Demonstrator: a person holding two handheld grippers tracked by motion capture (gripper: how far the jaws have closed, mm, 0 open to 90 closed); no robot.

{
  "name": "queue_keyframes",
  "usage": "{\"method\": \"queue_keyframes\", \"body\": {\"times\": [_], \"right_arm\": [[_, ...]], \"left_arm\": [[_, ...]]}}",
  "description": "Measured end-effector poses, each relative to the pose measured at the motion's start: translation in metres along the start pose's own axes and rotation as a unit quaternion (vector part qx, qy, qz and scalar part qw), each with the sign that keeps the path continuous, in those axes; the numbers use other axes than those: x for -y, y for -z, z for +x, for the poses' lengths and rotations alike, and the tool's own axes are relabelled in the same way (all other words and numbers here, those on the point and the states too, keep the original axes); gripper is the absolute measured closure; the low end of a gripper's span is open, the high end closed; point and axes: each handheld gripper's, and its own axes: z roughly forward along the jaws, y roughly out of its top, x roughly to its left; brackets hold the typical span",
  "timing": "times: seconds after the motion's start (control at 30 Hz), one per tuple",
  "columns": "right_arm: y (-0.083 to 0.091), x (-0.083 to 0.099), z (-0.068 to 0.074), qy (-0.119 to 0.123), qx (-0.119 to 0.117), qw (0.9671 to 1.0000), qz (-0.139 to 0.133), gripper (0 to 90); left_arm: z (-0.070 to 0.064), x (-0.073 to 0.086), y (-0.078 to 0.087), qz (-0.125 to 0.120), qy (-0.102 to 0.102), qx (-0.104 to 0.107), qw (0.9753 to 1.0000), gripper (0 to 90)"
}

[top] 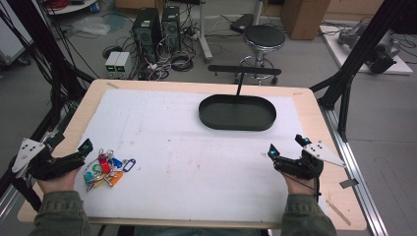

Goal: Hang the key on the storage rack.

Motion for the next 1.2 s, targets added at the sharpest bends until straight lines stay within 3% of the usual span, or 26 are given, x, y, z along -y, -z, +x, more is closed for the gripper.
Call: {"method": "queue_keyframes", "body": {"times": [0.87,1.2], "right_arm": [[0.001,0.0,0.0,0.001,0.003,1.0,0.001,0.4],[0.0,0.0,0.0,0.0,0.002,1.0,0.004,0.4]], "left_arm": [[-0.002,0.001,-0.003,0.01,0.004,0.02,0.9997,1.7],[-0.006,0.003,-0.011,0.051,-0.002,0.055,0.9972,1.7]]}}
